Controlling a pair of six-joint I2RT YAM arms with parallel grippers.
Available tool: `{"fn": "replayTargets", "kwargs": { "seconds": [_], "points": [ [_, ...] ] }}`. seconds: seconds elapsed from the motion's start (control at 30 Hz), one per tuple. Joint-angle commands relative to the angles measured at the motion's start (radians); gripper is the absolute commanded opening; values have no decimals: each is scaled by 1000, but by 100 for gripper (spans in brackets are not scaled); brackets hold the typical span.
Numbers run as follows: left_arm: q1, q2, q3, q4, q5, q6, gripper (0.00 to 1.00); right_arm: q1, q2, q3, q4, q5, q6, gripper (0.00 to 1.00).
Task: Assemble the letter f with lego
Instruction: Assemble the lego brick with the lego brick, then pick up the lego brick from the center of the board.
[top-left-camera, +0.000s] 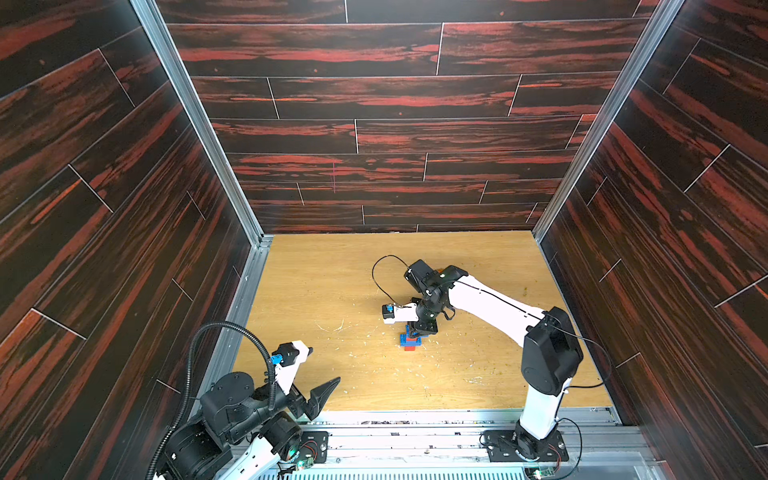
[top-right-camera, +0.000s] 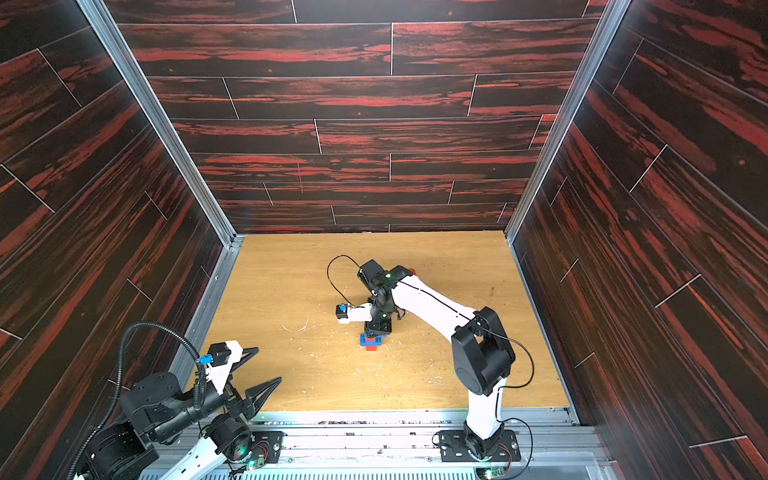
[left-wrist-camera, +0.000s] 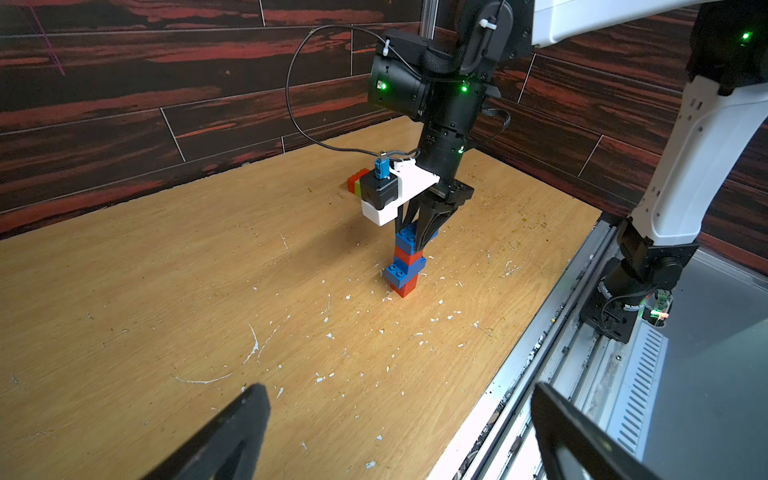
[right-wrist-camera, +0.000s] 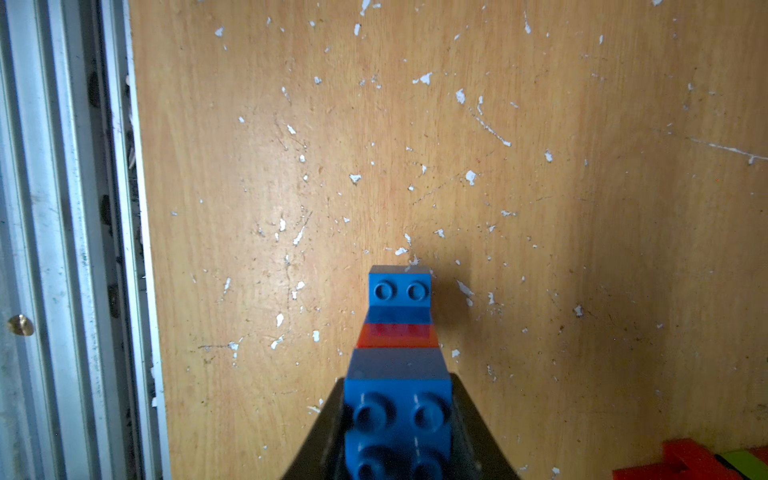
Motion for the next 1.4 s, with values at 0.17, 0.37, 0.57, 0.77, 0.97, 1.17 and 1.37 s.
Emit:
{"fn": "replayTargets", "kwargs": {
  "seconds": [0.17,0.37,0.57,0.77,0.97,1.17,1.37],
  "points": [
    [-4,-3,7,3,4,-1,100,7,75,-114,-10,41,32,34],
    [-5,3,8,4,7,0,100,-1,115,-84,-59,-6,25,34],
    [-4,7,8,4,9,-1,100,-7,143,-119,-43,-62,30,34],
    [-4,23,9,4,12,2,100,-17,110,-203,18,-89,58,34],
    [-4,55,13,6,14,6,100,-30,34,-280,71,-110,78,34],
    [-4,70,13,6,14,7,100,-34,-5,-256,79,-136,65,34],
    [-4,75,14,6,12,6,100,-53,-78,-275,124,-189,49,34]
  ]
}}
